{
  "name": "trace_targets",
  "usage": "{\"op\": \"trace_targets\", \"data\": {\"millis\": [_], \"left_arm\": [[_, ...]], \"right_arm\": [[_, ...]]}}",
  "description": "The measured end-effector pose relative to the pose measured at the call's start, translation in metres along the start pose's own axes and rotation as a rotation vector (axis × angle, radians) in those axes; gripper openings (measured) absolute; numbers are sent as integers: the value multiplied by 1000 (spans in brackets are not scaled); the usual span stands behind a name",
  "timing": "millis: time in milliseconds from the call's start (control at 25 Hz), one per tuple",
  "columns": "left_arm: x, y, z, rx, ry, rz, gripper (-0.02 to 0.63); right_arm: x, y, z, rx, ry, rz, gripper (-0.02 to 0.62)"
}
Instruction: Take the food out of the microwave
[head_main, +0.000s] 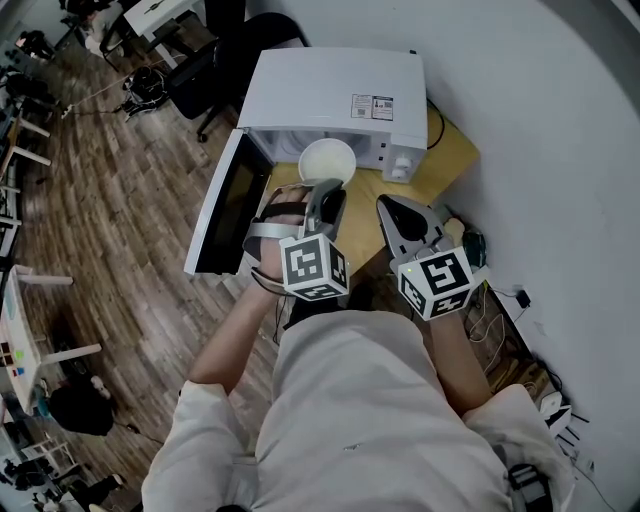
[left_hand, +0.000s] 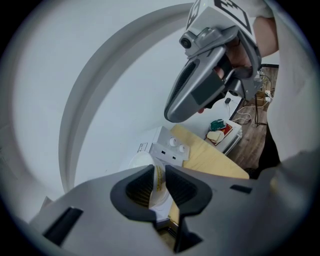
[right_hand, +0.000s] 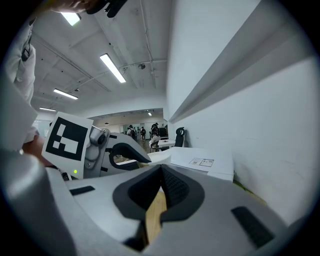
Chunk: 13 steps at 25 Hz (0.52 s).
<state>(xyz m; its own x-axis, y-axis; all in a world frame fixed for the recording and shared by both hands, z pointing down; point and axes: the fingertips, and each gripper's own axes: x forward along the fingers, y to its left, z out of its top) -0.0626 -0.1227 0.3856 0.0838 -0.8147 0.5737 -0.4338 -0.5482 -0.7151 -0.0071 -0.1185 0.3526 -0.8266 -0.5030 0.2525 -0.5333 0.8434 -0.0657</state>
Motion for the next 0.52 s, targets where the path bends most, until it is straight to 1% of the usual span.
{"op": "trace_targets", "data": {"millis": [320,520], "left_arm": [[-1,-3,-3,4,5,-6,66],[-2,-3,-3,10,5,-5,66]], "right_arm": [[0,1,1,-5,4,0,0],[0,5,1,-5,7,17,0]]}}
